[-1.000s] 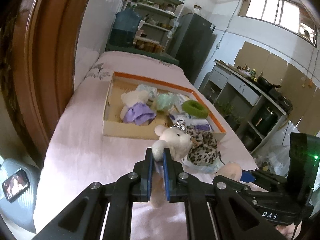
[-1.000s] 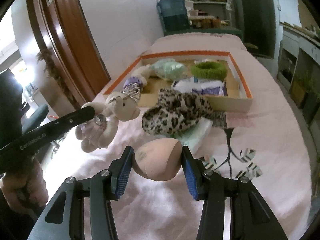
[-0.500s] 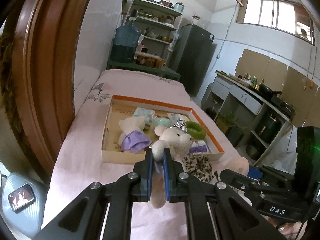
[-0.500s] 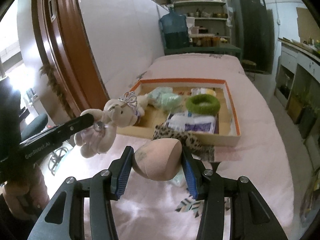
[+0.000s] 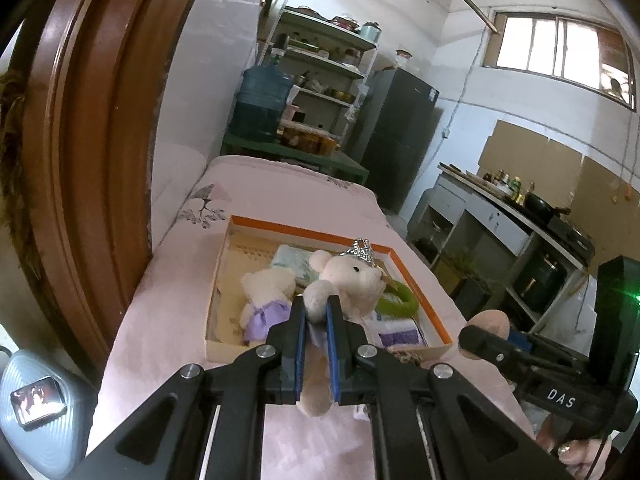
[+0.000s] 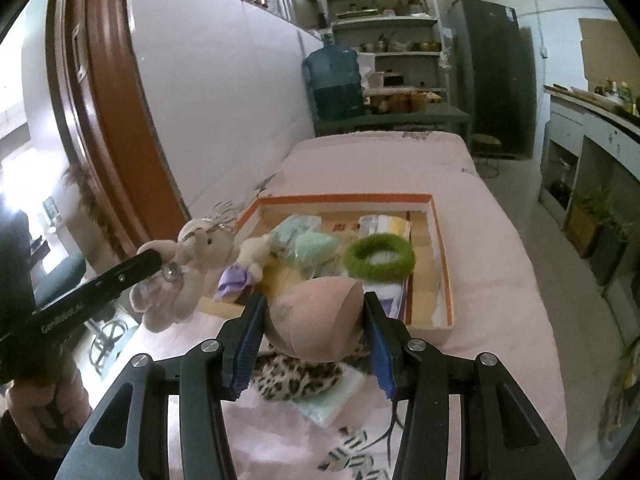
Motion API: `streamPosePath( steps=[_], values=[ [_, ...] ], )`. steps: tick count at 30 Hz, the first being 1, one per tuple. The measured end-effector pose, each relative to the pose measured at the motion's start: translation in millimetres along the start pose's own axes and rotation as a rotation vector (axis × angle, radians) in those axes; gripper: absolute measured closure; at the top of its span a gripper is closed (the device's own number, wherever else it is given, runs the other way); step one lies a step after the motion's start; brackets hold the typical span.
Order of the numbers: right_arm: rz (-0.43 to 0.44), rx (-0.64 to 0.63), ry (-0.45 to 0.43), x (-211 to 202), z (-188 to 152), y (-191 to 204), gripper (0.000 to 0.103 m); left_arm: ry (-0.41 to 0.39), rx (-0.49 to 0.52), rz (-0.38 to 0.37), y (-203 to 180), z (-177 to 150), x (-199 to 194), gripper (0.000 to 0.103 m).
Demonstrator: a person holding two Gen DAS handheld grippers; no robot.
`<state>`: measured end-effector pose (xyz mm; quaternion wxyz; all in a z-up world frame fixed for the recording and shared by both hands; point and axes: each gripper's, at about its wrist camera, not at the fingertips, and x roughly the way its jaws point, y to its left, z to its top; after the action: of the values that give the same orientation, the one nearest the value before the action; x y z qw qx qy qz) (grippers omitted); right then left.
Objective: Organize soft objects
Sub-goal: 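Lift and carry the teddy bear with the left tool while the right tool carries the sponge over the box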
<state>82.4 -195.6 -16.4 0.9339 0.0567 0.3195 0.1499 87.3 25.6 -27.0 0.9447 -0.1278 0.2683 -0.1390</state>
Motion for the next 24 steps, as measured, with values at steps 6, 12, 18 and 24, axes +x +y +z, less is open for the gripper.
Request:
streamPosePath(
  steps=[6, 12, 18, 24],
  values=[
    [0.003, -0.001, -0.019, 7.0, 13.6, -3.7, 0.053, -0.017, -0.026, 0.018, 6.7, 7.7, 5.2, 0.093],
    [0.009, 0.003, -0.03, 20.2, 27.9, -5.6, 0.053, -0.027, -0.046, 0.022, 10.8, 12.7, 13.0, 0.093],
    [0.018, -0.01, -0.027, 39.4, 41.1, -4.3, 0.053, -0.037, -0.059, 0.029, 15.9, 24.2, 24.7, 0.093],
    [0.027, -0.025, -0.013, 60.3, 50.3, -3.4, 0.053, -0.047, -0.046, 0.057, 21.8, 41.7, 39.9, 0.093]
  ],
)
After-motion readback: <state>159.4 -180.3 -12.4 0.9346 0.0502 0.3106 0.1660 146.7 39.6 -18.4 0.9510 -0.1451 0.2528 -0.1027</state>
